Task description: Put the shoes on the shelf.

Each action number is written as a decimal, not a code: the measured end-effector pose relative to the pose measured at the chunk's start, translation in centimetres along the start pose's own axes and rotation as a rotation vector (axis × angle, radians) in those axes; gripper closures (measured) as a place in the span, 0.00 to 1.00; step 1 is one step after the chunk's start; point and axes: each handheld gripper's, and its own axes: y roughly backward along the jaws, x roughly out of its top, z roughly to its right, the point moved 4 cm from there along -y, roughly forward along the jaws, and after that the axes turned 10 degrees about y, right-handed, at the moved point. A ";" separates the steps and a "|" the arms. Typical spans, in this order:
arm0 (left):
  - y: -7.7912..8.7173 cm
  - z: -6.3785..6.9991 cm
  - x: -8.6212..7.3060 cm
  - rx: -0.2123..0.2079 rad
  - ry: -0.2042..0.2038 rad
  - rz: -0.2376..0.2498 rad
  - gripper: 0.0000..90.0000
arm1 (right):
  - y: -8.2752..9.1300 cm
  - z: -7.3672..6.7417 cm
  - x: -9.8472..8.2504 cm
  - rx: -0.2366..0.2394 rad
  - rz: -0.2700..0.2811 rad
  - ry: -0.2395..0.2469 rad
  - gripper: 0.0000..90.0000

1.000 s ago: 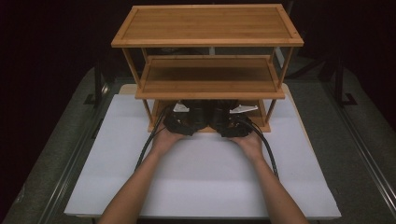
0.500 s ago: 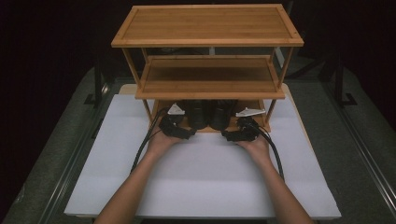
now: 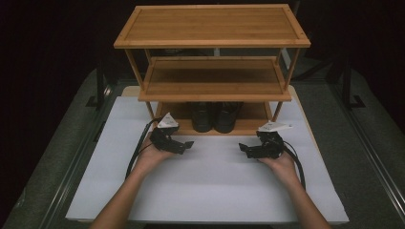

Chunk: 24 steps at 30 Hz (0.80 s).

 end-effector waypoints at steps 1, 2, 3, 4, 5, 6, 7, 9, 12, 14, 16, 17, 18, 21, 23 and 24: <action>0.5 0.0 -0.1 0.002 0.000 0.006 0.12 | 0.4 -0.1 -0.1 0.001 0.004 -0.001 0.11; 0.9 0.0 -0.4 0.003 0.006 0.012 0.12 | 0.8 -0.1 -0.2 -0.002 0.004 -0.001 0.10; 1.4 0.0 -0.6 0.004 0.005 0.007 0.12 | 1.2 -0.2 -0.4 -0.007 0.009 0.004 0.10; 1.8 0.0 -0.9 0.006 0.006 0.011 0.11 | 1.6 -0.3 -0.5 -0.008 0.013 0.002 0.10; 1.8 0.0 -0.9 0.006 0.006 0.011 0.11 | 1.6 -0.3 -0.5 -0.008 0.013 0.002 0.10; 2.1 -0.1 -1.2 0.010 0.010 0.013 0.11 | 2.0 -0.3 -0.7 -0.007 0.014 0.000 0.10; 2.9 -0.1 -2.0 0.016 0.013 0.001 0.11 | 2.8 -0.4 -1.2 -0.017 0.011 0.001 0.10; 3.2 -0.1 -2.3 0.019 0.017 -0.004 0.11 | 3.2 -0.4 -1.5 -0.024 0.009 0.005 0.10; 4.4 0.0 -3.8 0.039 0.016 -0.005 0.10 | 4.4 -0.7 -2.7 -0.043 -0.005 0.010 0.10; 5.1 0.0 -4.6 0.059 0.012 -0.006 0.09 | 5.0 -0.9 -3.4 -0.048 -0.010 0.008 0.10; 5.6 0.2 -5.4 0.079 0.003 -0.022 0.08 | 5.6 -0.9 -4.0 -0.049 -0.011 0.003 0.10; 5.9 0.2 -5.8 0.084 -0.002 -0.032 0.07 | 5.9 -1.0 -4.3 -0.047 -0.011 0.000 0.10; 5.9 0.2 -5.8 0.084 -0.002 -0.032 0.04 | 5.9 -1.0 -4.3 -0.047 -0.011 0.000 0.10; 6.7 0.4 -7.1 0.091 -0.001 -0.062 0.02 | 6.6 -1.0 -5.2 -0.052 -0.026 -0.004 0.10; 7.8 0.5 -8.3 0.103 -0.002 -0.075 0.02 | 7.2 -1.0 -6.1 -0.061 -0.038 -0.007 0.10; 8.1 0.5 -8.8 0.107 0.001 -0.080 0.01 | 7.5 -0.9 -6.4 -0.061 -0.042 -0.010 0.10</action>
